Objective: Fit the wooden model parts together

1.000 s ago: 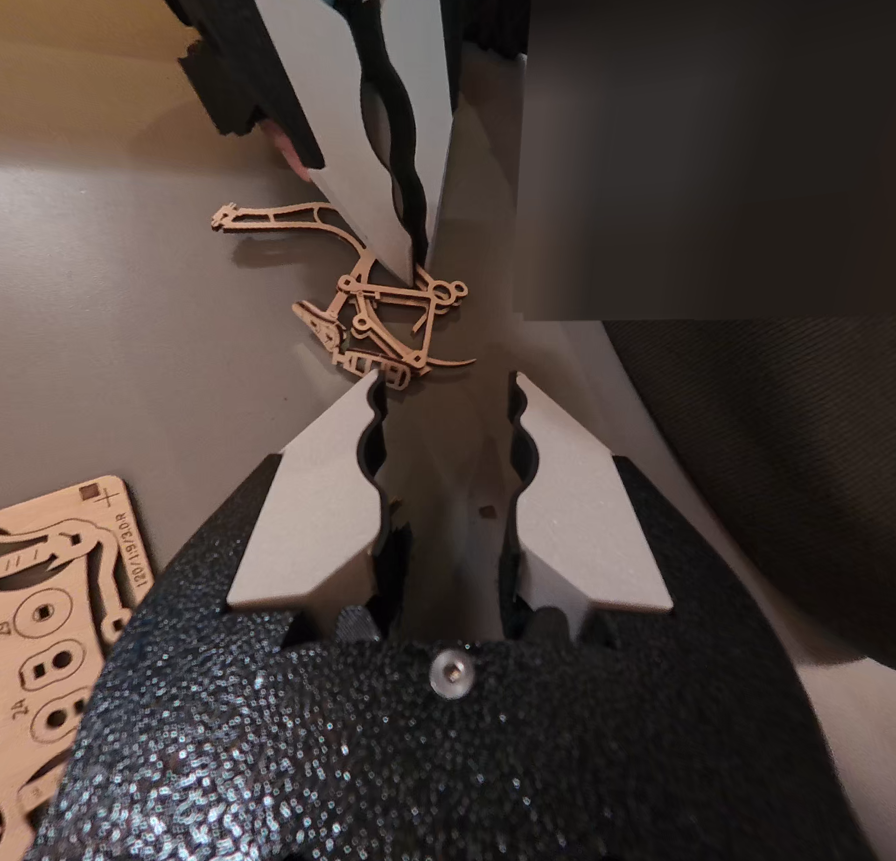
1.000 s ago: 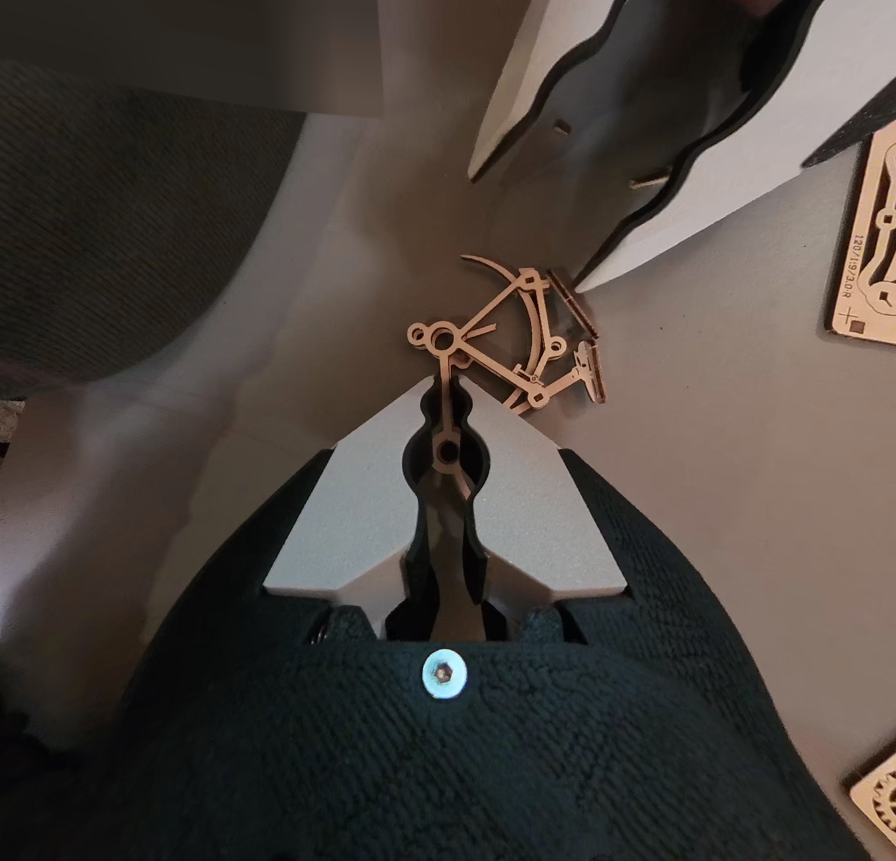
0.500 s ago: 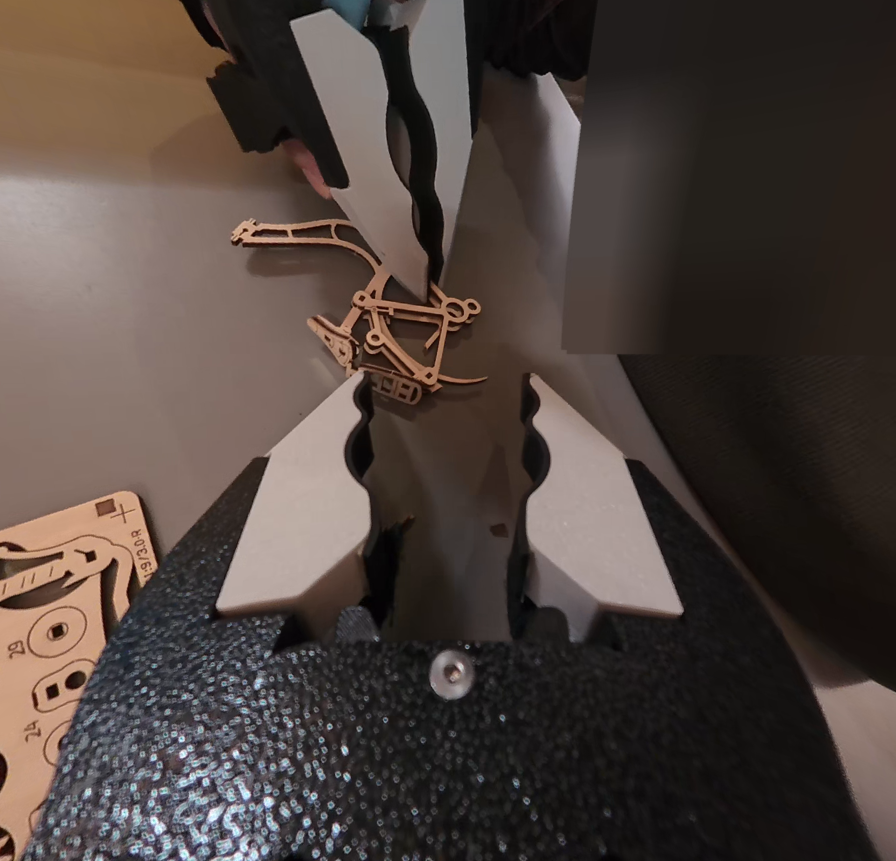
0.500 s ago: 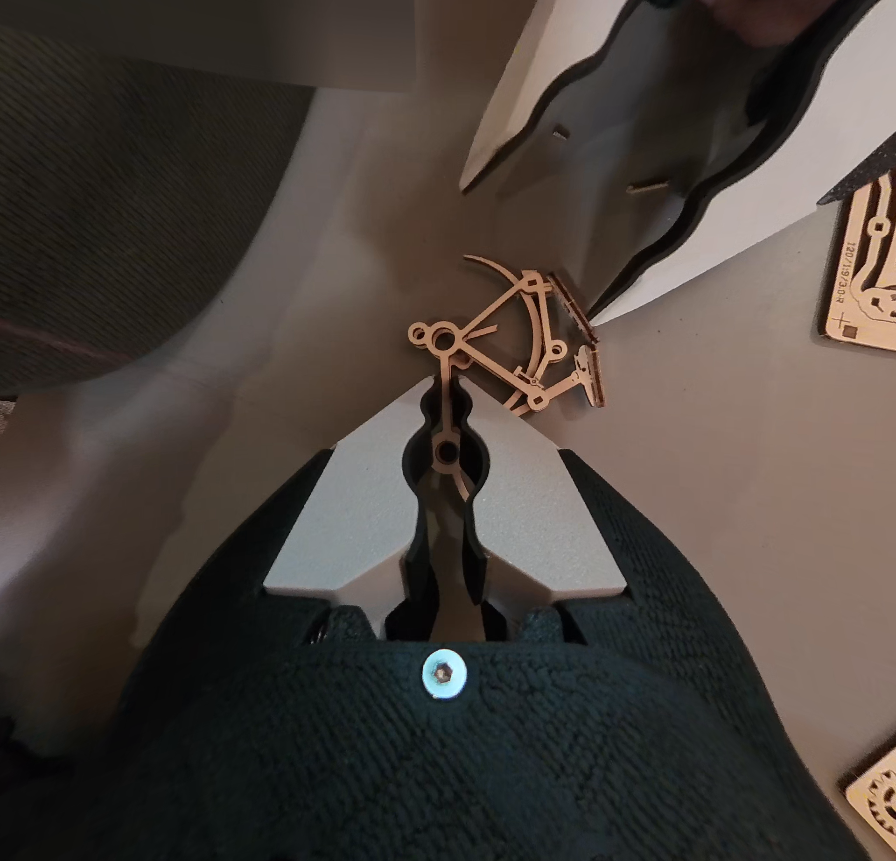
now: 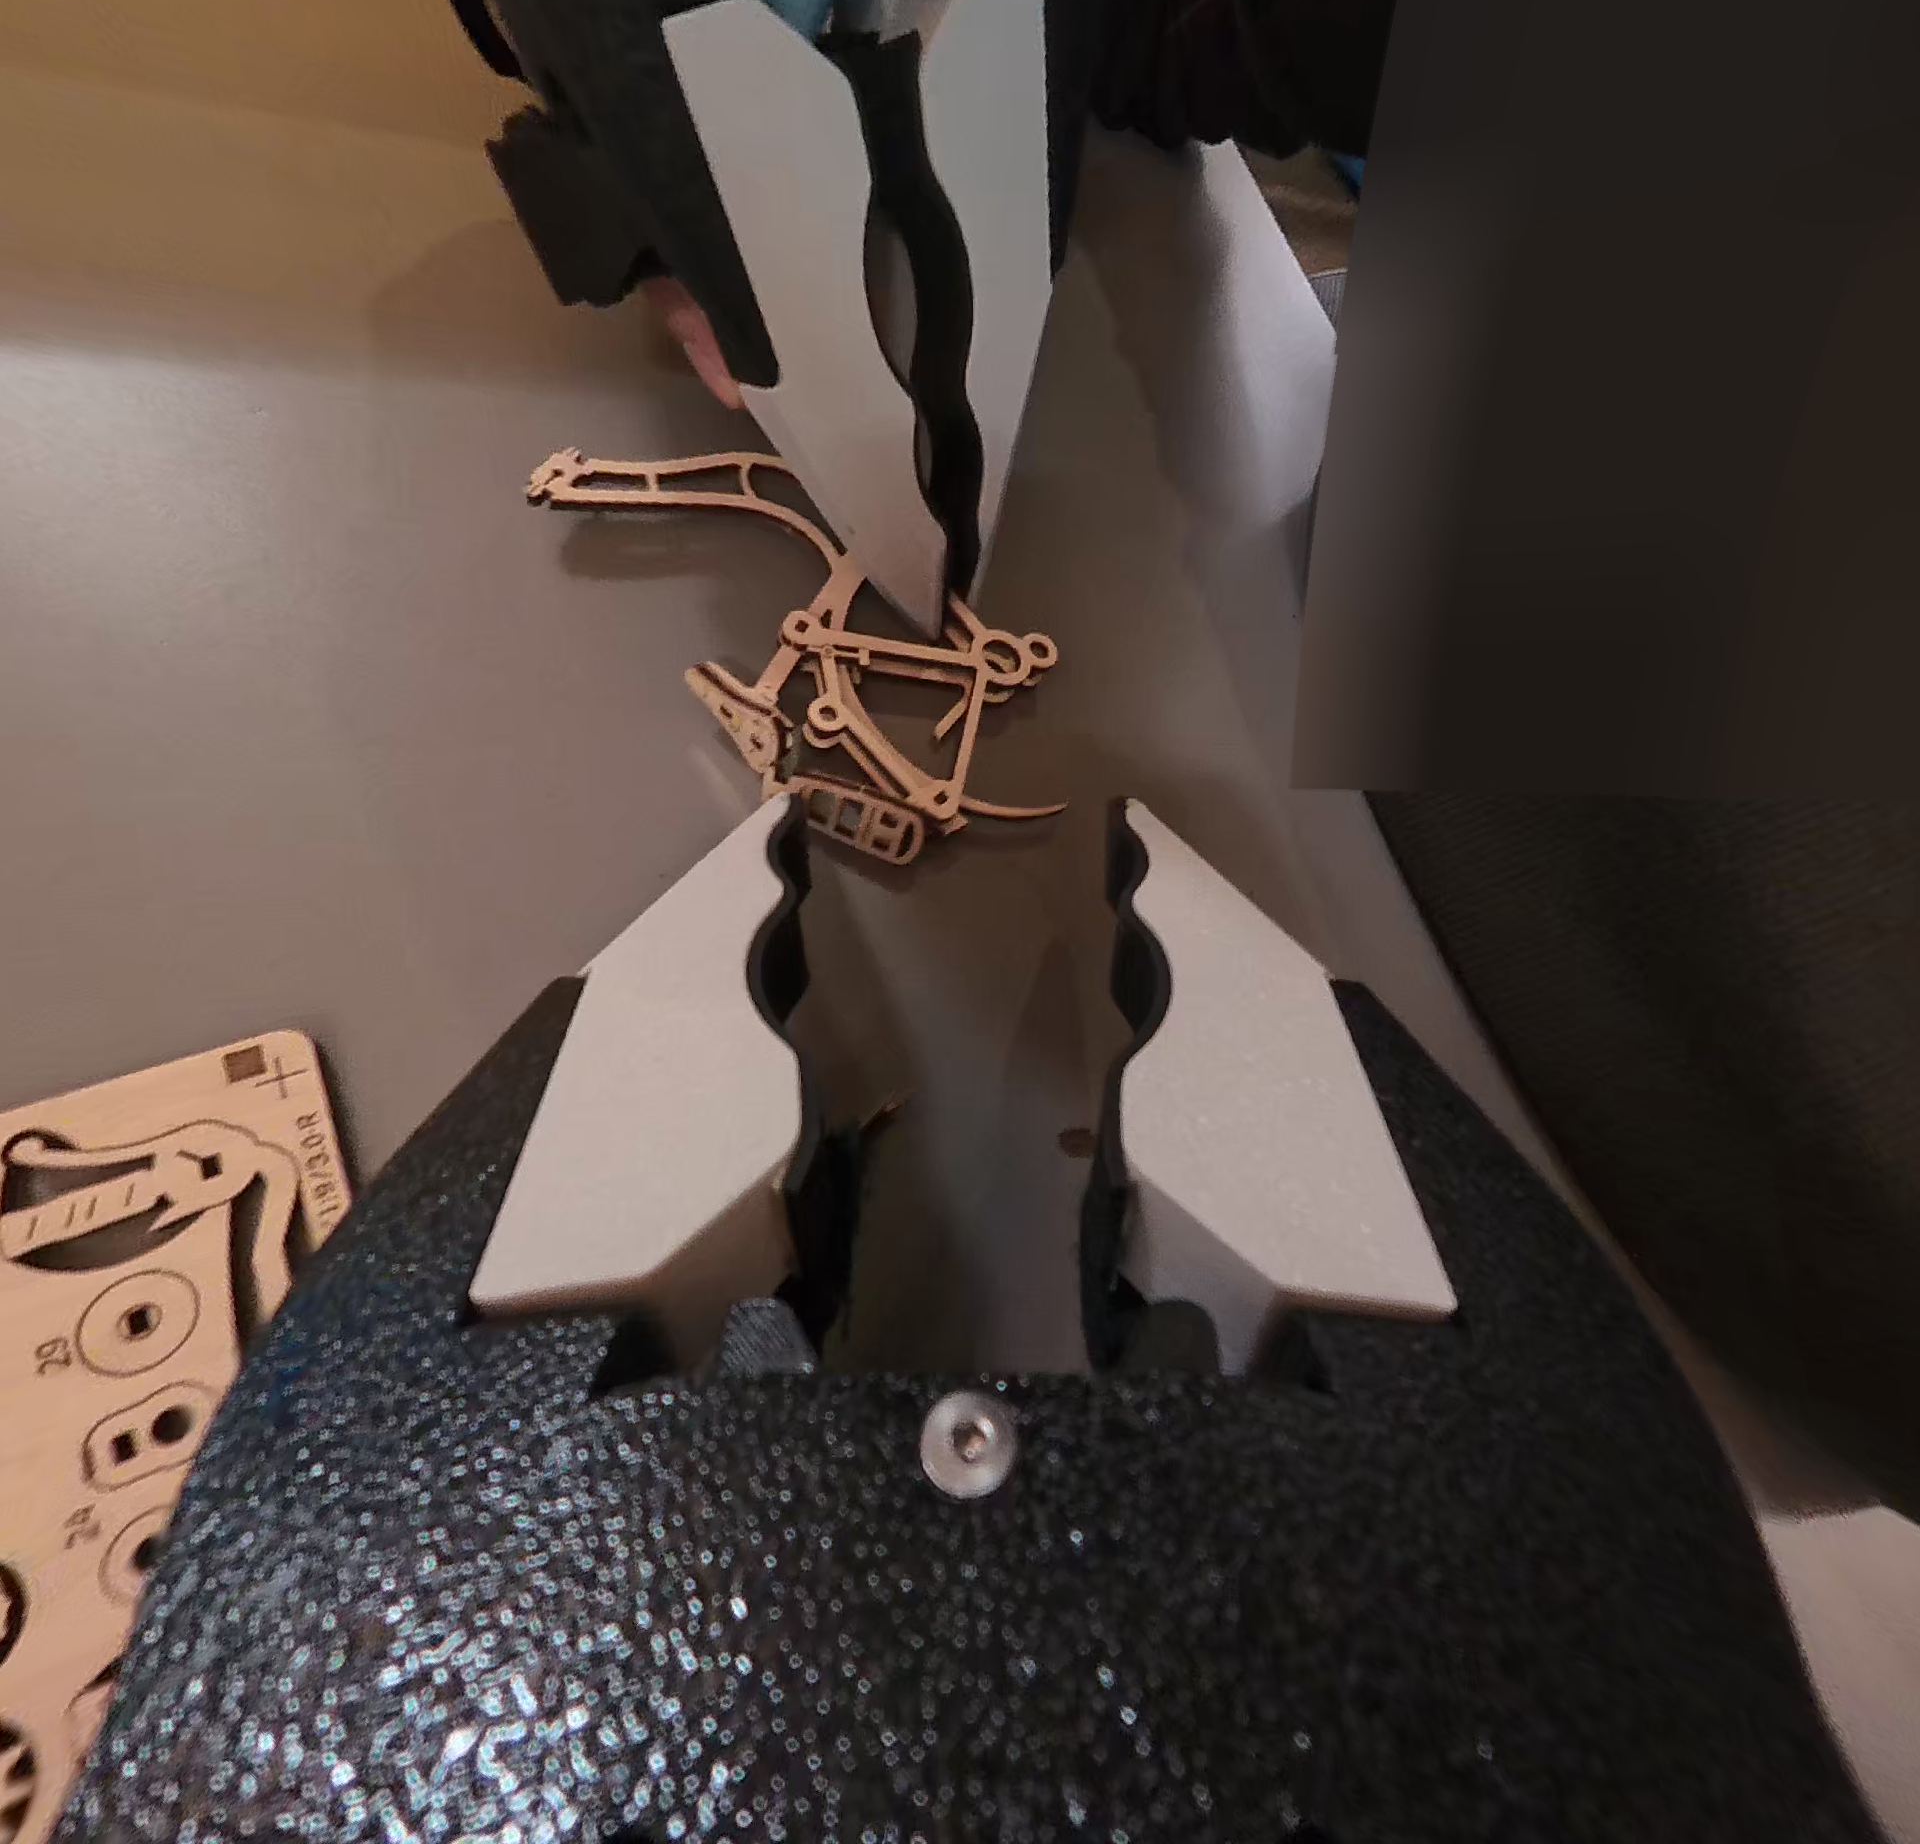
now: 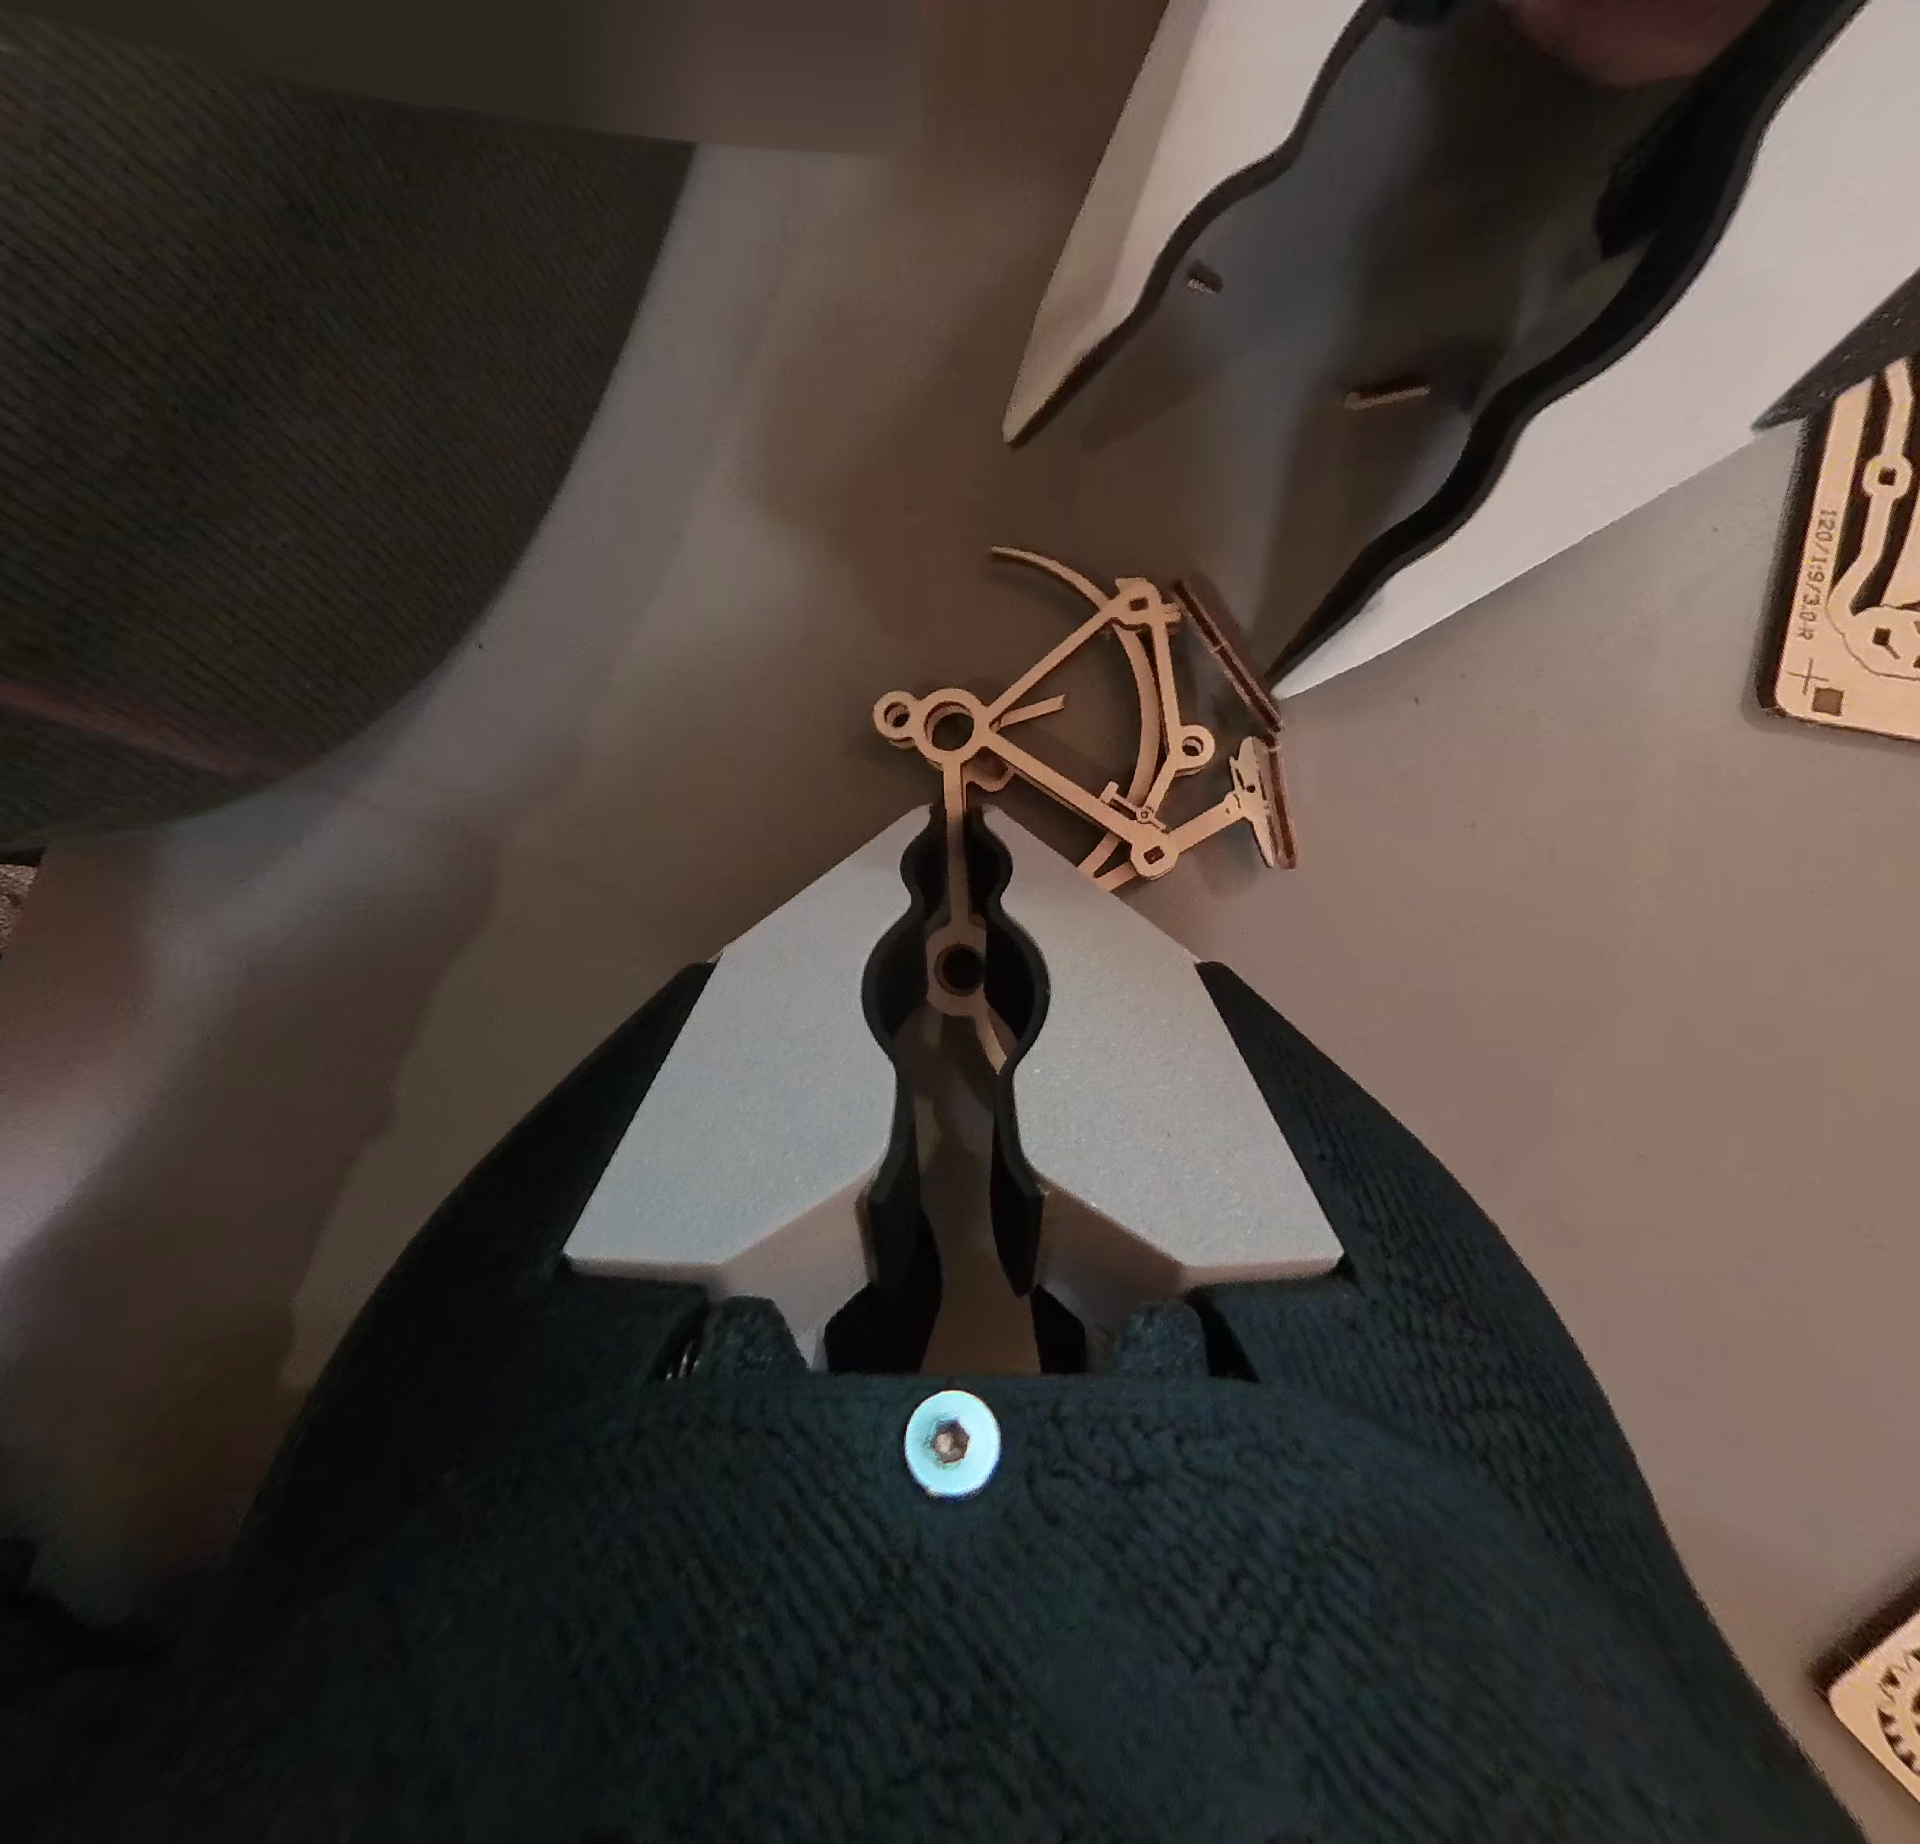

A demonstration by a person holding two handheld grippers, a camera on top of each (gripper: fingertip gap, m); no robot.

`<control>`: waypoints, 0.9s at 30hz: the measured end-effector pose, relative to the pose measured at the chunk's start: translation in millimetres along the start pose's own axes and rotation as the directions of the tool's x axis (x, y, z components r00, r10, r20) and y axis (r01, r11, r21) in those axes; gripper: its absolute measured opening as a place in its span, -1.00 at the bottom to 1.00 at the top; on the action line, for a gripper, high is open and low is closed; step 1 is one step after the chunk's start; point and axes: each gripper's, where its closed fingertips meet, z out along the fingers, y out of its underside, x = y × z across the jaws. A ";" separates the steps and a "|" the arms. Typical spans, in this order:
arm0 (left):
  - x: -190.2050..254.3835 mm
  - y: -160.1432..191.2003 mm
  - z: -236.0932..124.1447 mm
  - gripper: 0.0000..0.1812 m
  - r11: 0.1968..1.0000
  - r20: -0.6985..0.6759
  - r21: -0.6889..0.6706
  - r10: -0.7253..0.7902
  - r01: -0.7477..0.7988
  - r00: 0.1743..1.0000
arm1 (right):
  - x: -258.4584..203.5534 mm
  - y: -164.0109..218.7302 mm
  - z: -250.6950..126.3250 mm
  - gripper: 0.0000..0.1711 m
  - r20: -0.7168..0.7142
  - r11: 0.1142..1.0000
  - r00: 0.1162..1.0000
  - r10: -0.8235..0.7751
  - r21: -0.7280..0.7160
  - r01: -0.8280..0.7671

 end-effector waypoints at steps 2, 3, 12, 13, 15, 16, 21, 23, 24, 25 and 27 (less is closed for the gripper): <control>1.2 -0.4 0.9 -0.39 1.000 -0.007 -0.001 -0.007 0.007 1.000 | 0.0 -0.4 0.4 -0.98 0.002 1.000 1.000 0.001 0.005 -0.001; 1.5 -0.2 0.8 -0.39 1.000 -0.010 -0.003 -0.008 0.008 1.000 | -0.1 -0.5 0.4 -0.98 0.003 1.000 1.000 0.002 0.007 -0.002; -0.4 3.3 -5.8 -0.59 0.998 -0.007 0.018 -0.068 0.068 0.998 | -0.4 -2.0 1.4 -0.98 0.011 1.000 1.000 0.014 0.028 -0.014; -0.7 4.3 -6.7 -0.63 0.997 0.007 0.023 -0.069 0.069 0.998 | -0.5 -2.4 1.7 -0.98 0.011 0.999 1.000 0.015 0.031 -0.015; 1.8 6.1 -6.9 -0.68 0.998 0.021 0.028 -0.060 0.059 0.998 | -0.5 -2.7 1.9 -0.98 0.009 0.999 1.000 0.016 0.033 -0.016; 2.7 6.1 -6.5 -0.71 0.998 0.030 0.030 -0.050 0.049 0.998 | -0.6 -2.8 2.0 -0.98 0.008 0.999 1.000 0.016 0.034 -0.017; -3.9 -2.2 -10.3 -0.96 0.998 0.134 0.062 -0.005 -0.004 0.991 | -0.5 -3.3 2.3 -0.98 0.009 0.999 1.000 0.020 0.039 -0.020; -7.3 -2.8 -12.9 -0.95 0.997 0.154 0.073 -0.038 0.027 0.987 | -0.4 -4.9 3.3 -0.98 0.013 0.998 1.000 0.026 0.050 -0.027; -8.5 -2.7 -13.3 -0.91 0.996 0.155 0.078 -0.061 0.050 0.986 | -0.4 -5.4 3.8 -0.98 0.015 0.998 0.999 0.028 0.053 -0.029; -9.1 -2.7 -13.2 -0.86 0.994 0.153 0.083 -0.080 0.068 0.985 | -0.4 -5.7 3.9 -0.98 0.015 0.998 0.999 0.028 0.053 -0.029; -10.4 -2.0 -12.6 -0.79 0.992 0.160 0.087 -0.107 0.094 0.981 | 0.0 -6.3 4.3 -0.98 0.010 0.998 1.000 0.028 0.052 -0.029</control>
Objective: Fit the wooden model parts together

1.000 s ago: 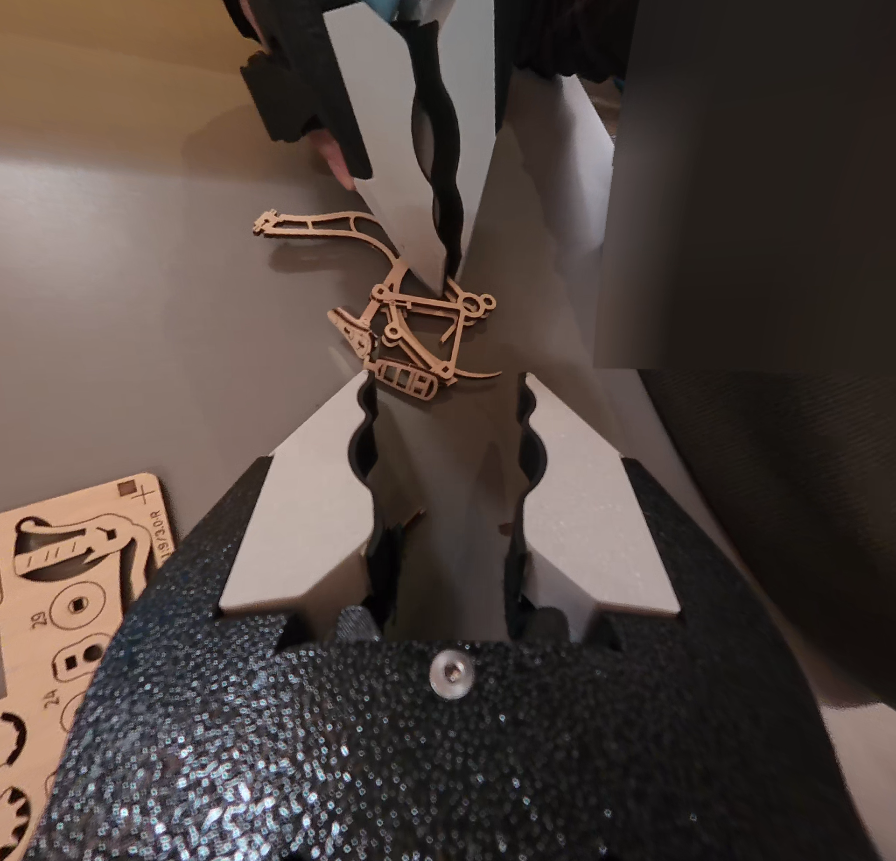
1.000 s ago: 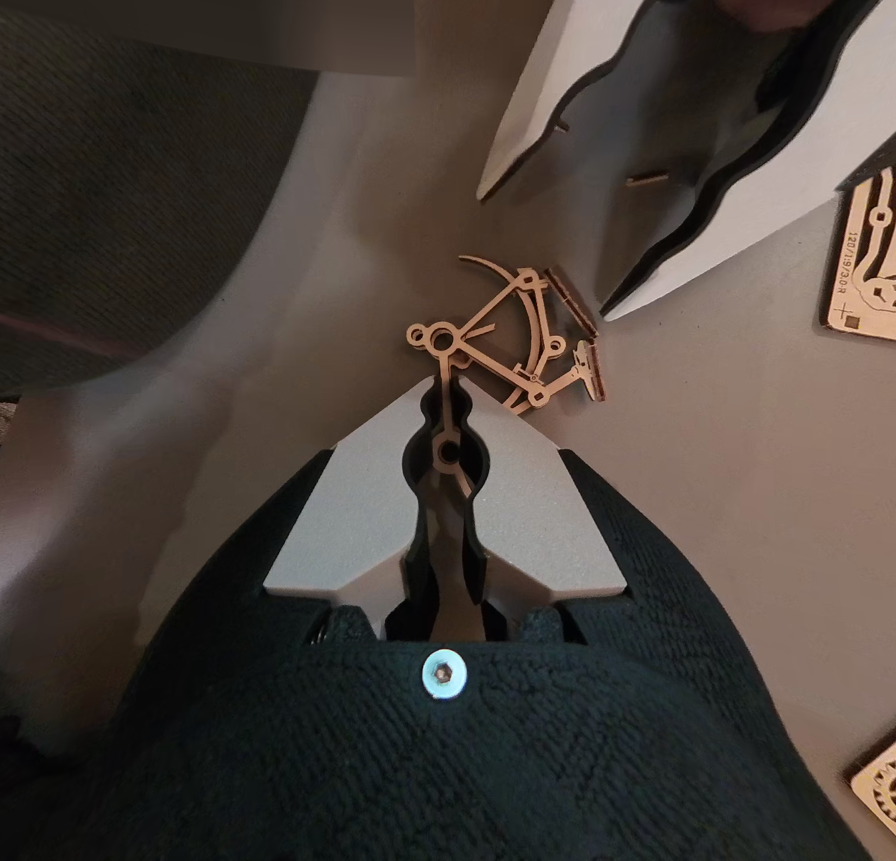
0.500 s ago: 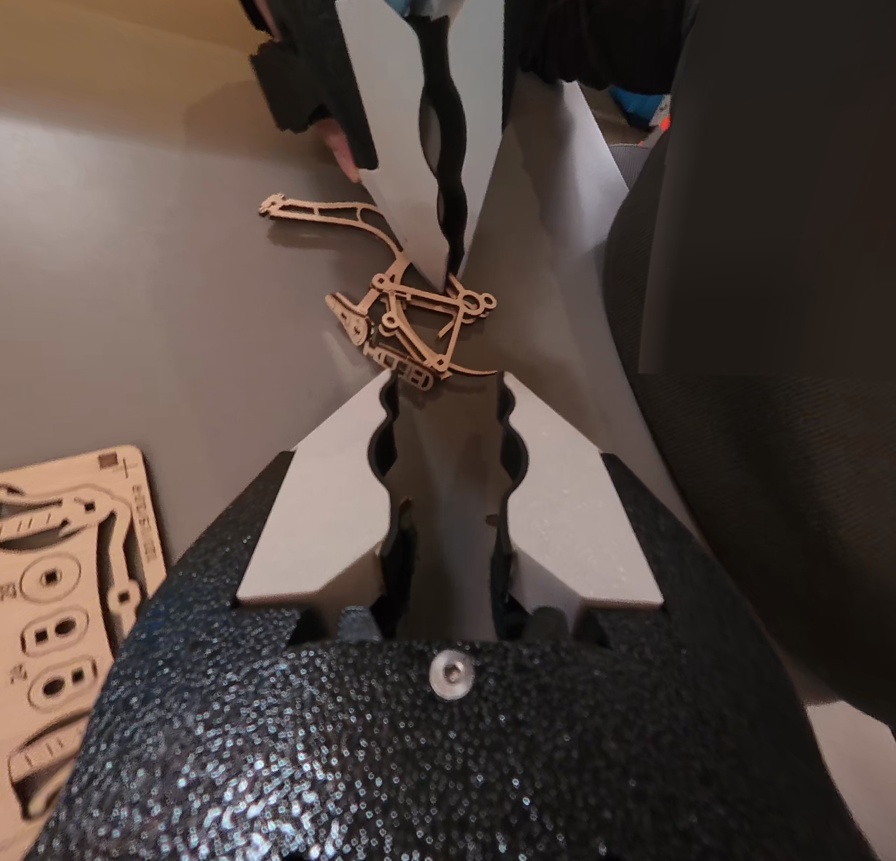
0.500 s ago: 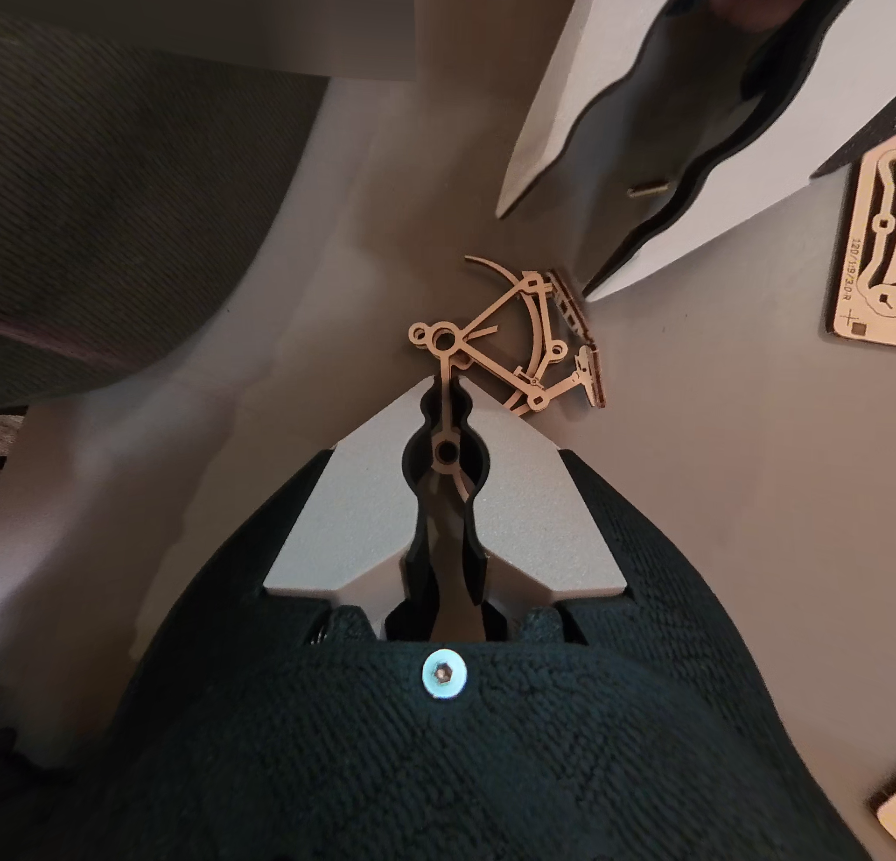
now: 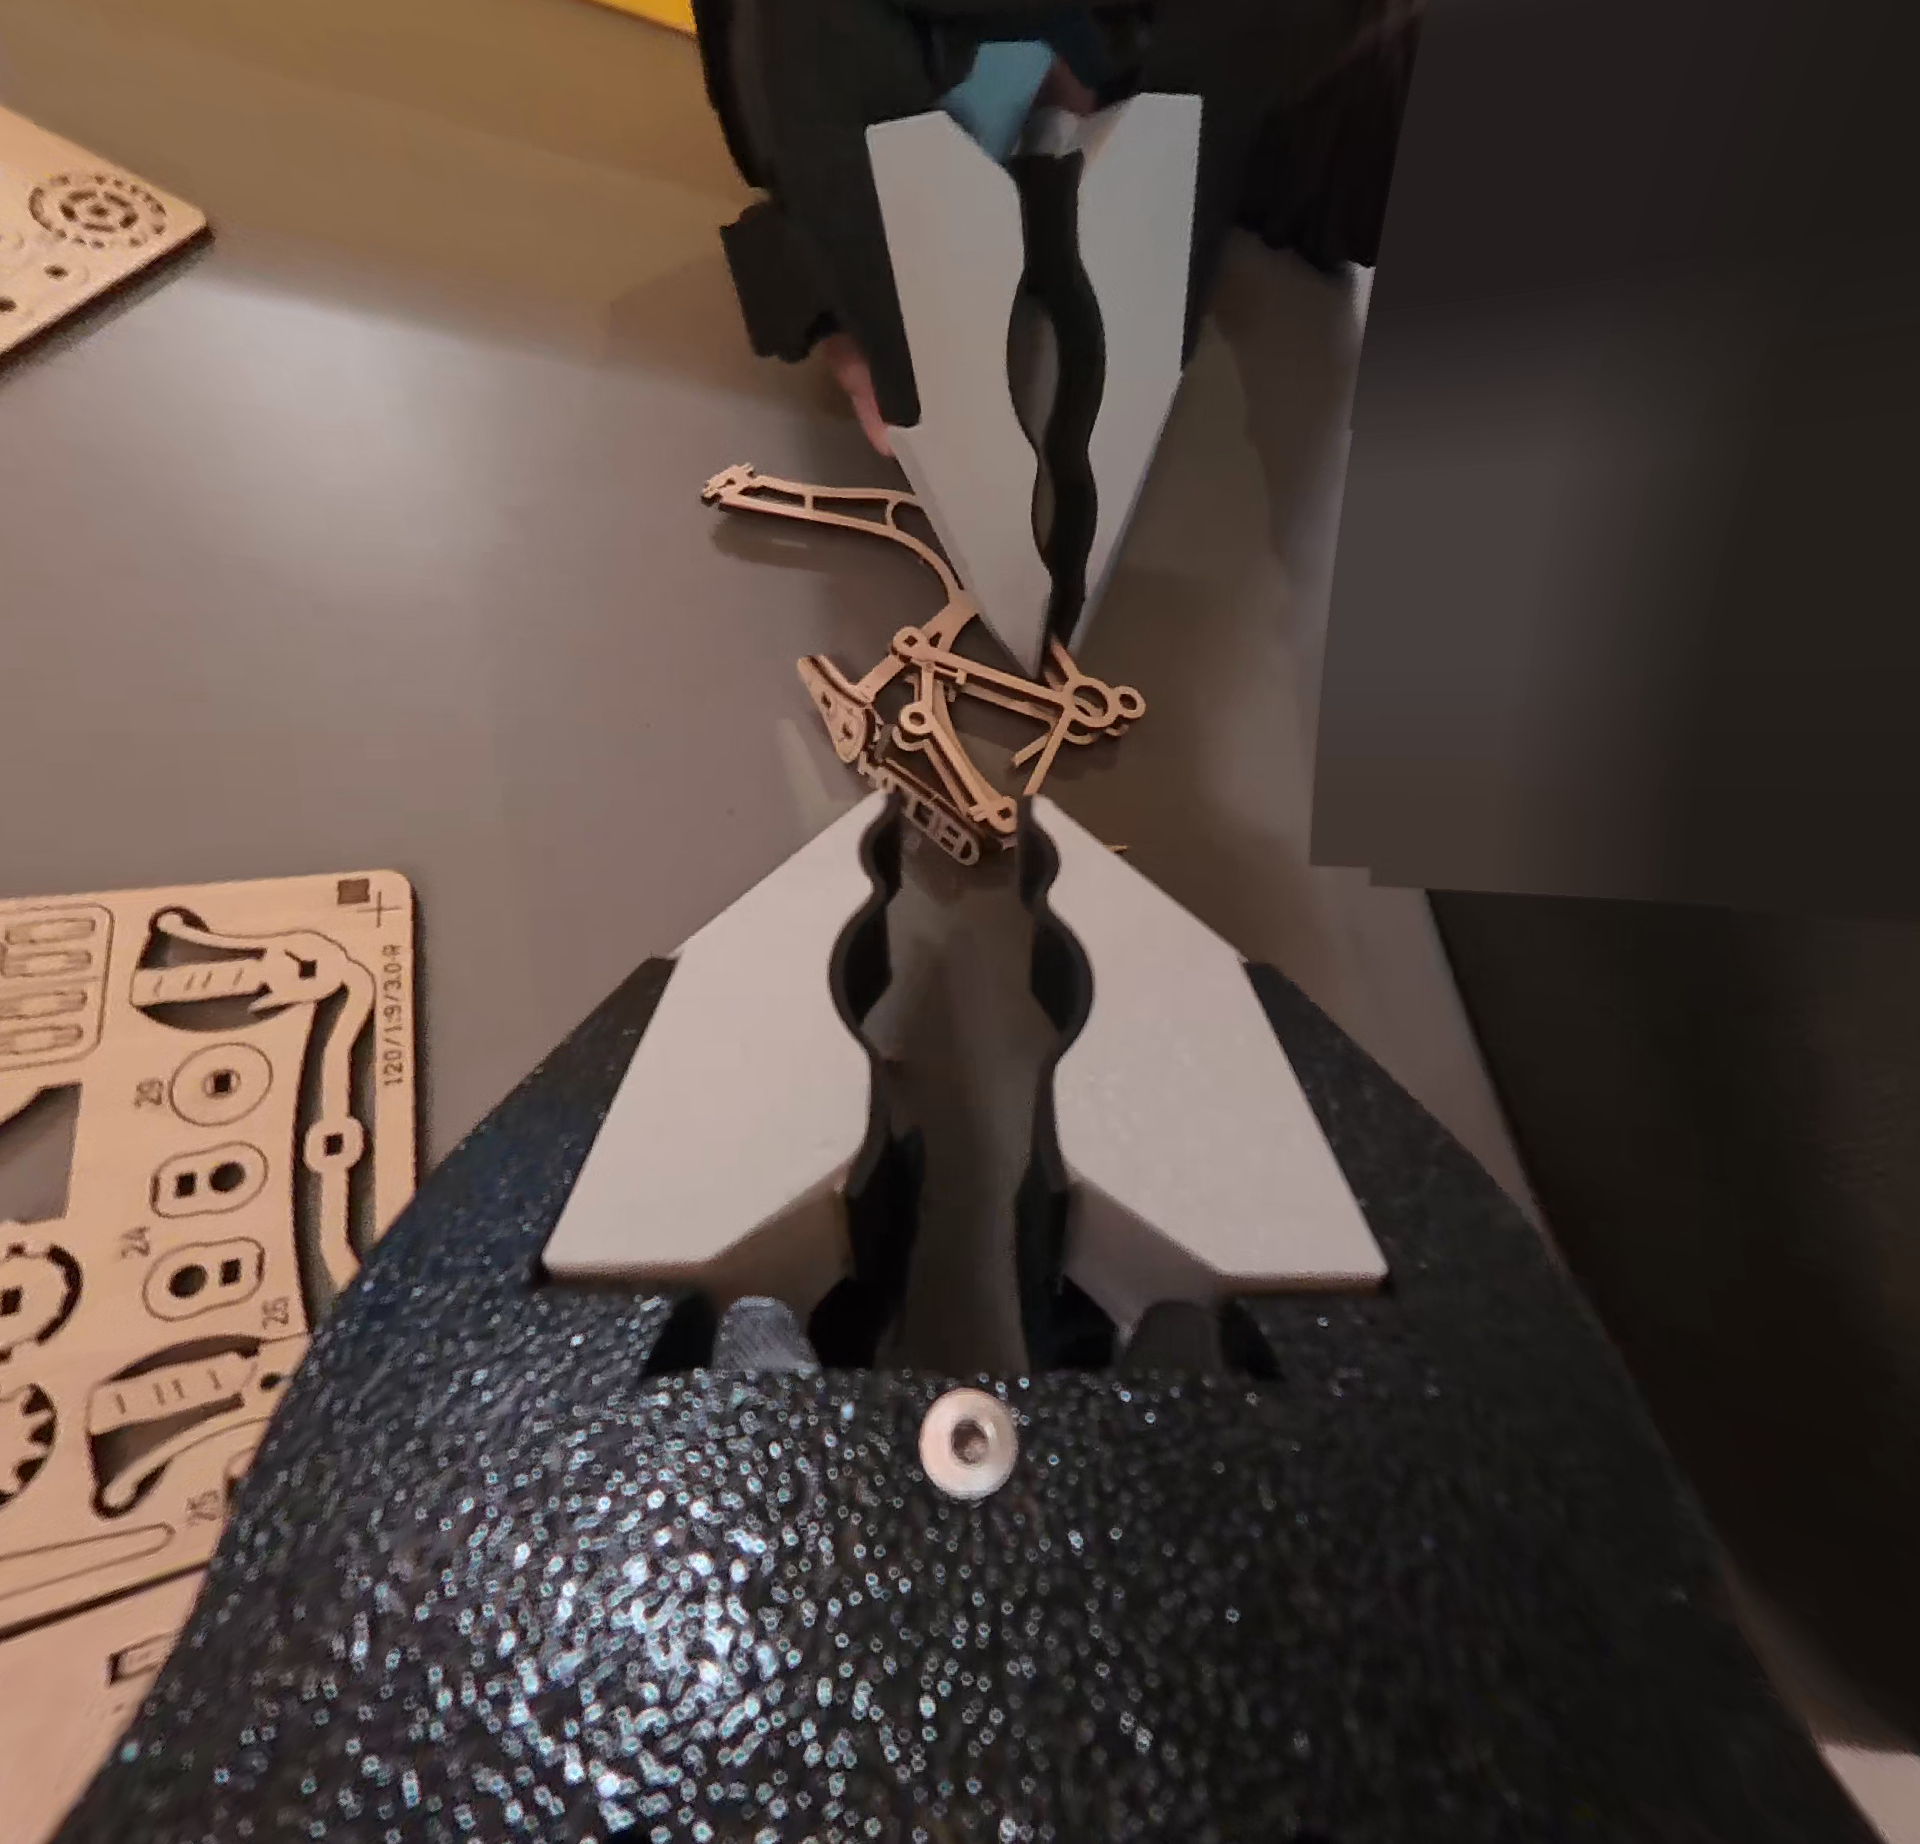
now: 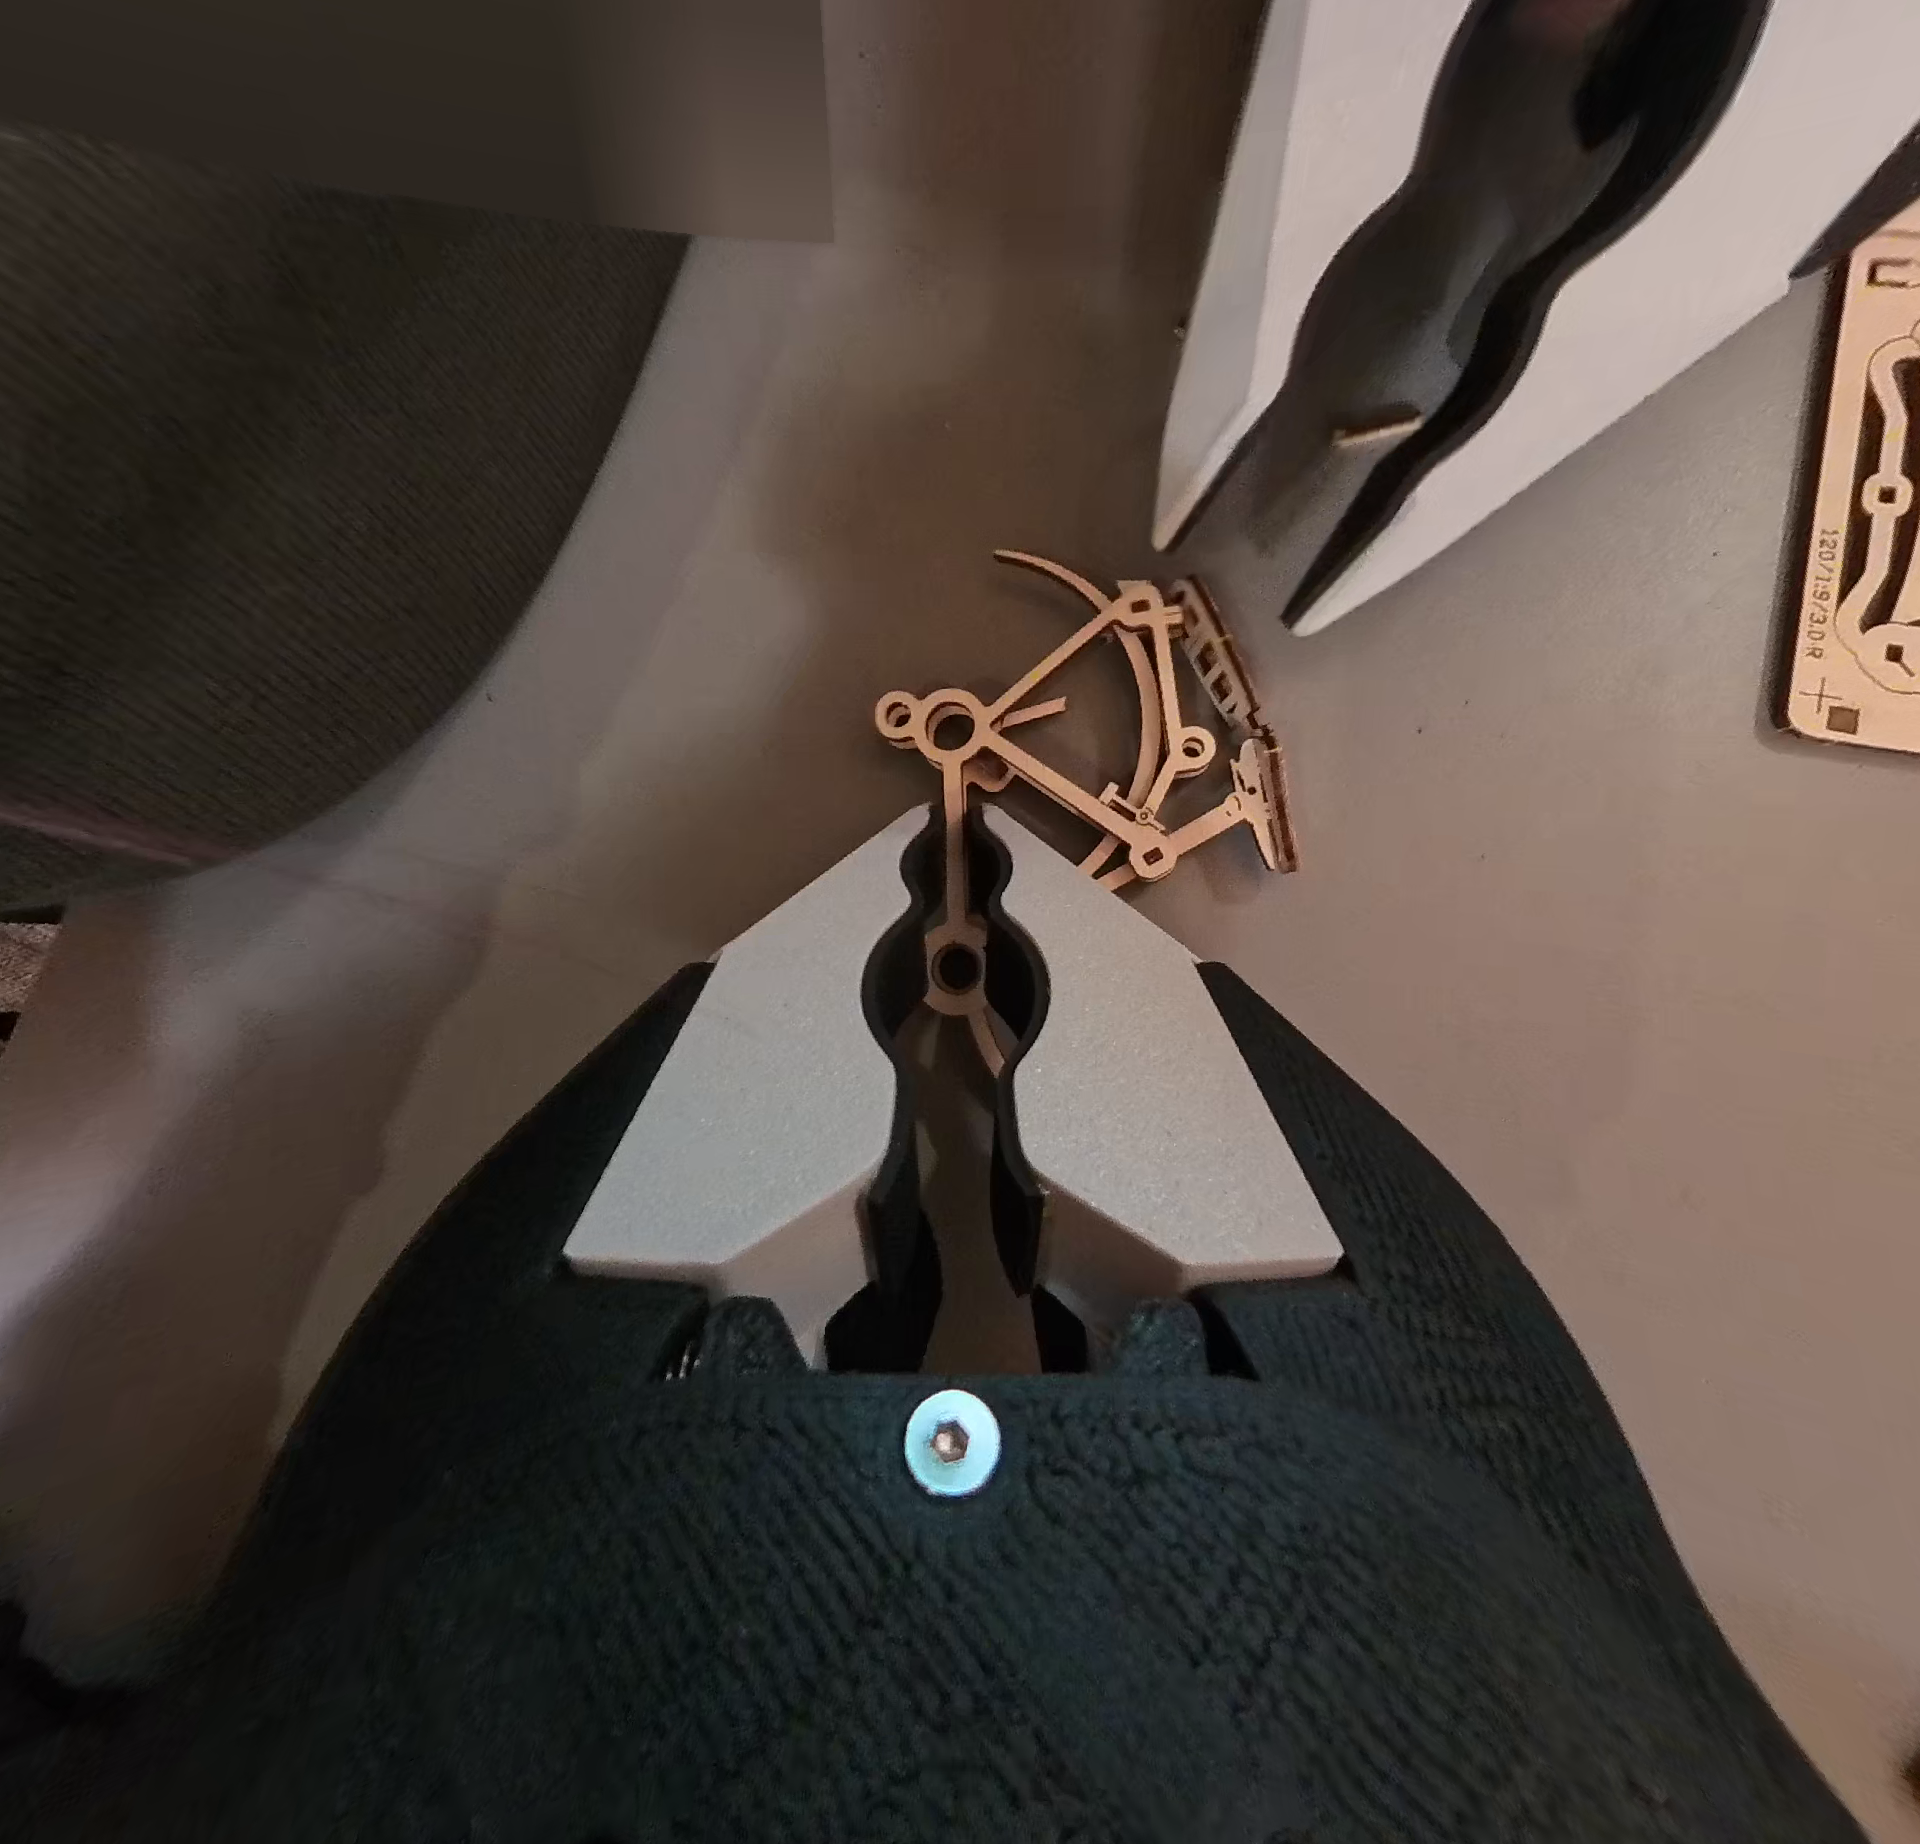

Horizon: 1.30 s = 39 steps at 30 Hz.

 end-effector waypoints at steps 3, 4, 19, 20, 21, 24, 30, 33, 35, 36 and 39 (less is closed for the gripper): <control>0.7 2.9 2.9 -0.78 1.000 0.018 -0.018 -0.011 0.012 1.000 | 0.2 -0.7 0.6 -0.98 -0.003 1.000 1.000 0.001 0.001 -0.001; 0.4 5.6 4.3 -0.80 0.999 0.027 -0.034 -0.015 0.016 1.000 | 0.2 -0.8 0.6 -0.98 -0.003 1.000 1.000 0.002 0.002 -0.002; 5.4 12.8 5.2 -0.97 0.994 -0.037 -0.088 -0.067 0.064 0.997 | 0.2 -1.2 0.8 -0.98 0.000 1.000 1.000 0.011 0.004 -0.011; 5.3 12.8 5.1 -0.97 0.994 -0.044 -0.092 -0.064 0.059 0.997 | 0.2 -1.3 0.8 -0.98 0.002 1.000 1.000 0.012 0.004 -0.012; 5.4 12.9 5.1 -0.97 0.994 -0.053 -0.096 -0.060 0.055 0.997 | 0.2 -1.3 0.7 -0.98 0.004 1.000 1.000 0.011 0.004 -0.011; 5.8 13.5 4.8 -0.97 0.992 -0.082 -0.118 -0.047 0.037 0.996 | 0.2 -1.7 1.0 -0.98 0.012 1.000 1.000 0.011 -0.001 -0.011; 9.1 16.4 3.1 -0.97 0.983 -0.147 -0.180 -0.043 0.016 0.988 | 0.3 -2.0 1.6 -0.98 0.025 1.000 1.000 0.006 -0.019 -0.005; 12.1 18.9 2.0 -0.97 0.976 -0.191 -0.220 -0.043 0.000 0.981 | 0.1 -1.8 1.6 -0.98 0.037 1.000 0.999 0.009 -0.022 -0.008; 12.0 19.0 1.7 -0.97 0.971 -0.212 -0.240 -0.042 -0.010 0.976 | 0.1 -1.9 1.6 -0.98 0.043 1.000 0.999 0.009 -0.028 -0.008; 11.9 19.2 1.6 -0.97 0.968 -0.219 -0.250 -0.041 -0.016 0.975 | 0.1 -1.8 1.6 -0.98 0.044 0.999 0.999 0.010 -0.031 -0.009; 12.3 19.1 2.2 -0.97 0.961 -0.218 -0.275 -0.020 -0.041 0.976 | -0.5 -2.2 2.0 -0.98 0.050 0.999 0.999 0.016 -0.038 -0.014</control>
